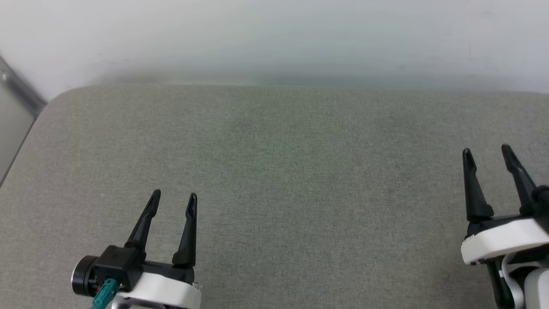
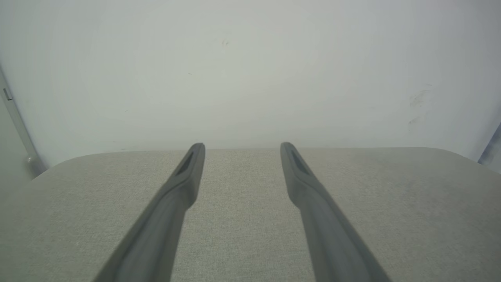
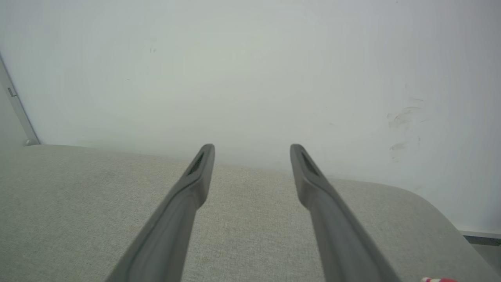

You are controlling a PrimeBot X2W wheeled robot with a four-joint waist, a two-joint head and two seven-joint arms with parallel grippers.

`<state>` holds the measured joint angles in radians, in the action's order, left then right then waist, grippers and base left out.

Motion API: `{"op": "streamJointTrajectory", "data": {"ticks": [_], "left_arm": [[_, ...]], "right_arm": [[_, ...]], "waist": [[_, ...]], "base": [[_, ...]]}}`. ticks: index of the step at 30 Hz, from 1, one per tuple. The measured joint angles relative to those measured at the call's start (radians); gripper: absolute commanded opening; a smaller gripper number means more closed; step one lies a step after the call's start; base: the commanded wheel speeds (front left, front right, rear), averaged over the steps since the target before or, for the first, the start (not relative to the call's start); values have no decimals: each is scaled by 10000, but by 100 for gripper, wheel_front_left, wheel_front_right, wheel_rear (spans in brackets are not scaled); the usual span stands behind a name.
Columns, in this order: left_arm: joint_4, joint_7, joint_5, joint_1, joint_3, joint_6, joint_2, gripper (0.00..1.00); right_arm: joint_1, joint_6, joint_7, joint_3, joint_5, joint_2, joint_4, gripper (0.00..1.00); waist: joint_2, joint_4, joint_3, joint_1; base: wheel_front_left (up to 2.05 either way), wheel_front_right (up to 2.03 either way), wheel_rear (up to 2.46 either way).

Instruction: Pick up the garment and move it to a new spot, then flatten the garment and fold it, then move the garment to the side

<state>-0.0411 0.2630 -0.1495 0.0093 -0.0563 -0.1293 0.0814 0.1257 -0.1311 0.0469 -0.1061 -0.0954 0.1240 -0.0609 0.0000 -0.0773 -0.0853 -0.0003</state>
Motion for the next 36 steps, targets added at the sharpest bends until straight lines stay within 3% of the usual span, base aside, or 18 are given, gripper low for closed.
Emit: {"op": "streamJointTrajectory", "data": {"ticks": [7,14,36], "left_arm": [[757,0,213,257,351,15,-119,100],[974,0,148,321,334,15,-238,100],[688,0,38,427,297,0,-295,100]], "right_arm": [[-672,2,1024,357,176,-614,1158,100],[-663,2,1534,474,357,-706,1883,100],[-543,2,1962,606,244,-713,2098,100]], "waist": [[0,-130,317,1],[0,-40,416,1],[0,111,443,3]], "base": [[0,0,0],[0,0,0],[0,0,0]]}}
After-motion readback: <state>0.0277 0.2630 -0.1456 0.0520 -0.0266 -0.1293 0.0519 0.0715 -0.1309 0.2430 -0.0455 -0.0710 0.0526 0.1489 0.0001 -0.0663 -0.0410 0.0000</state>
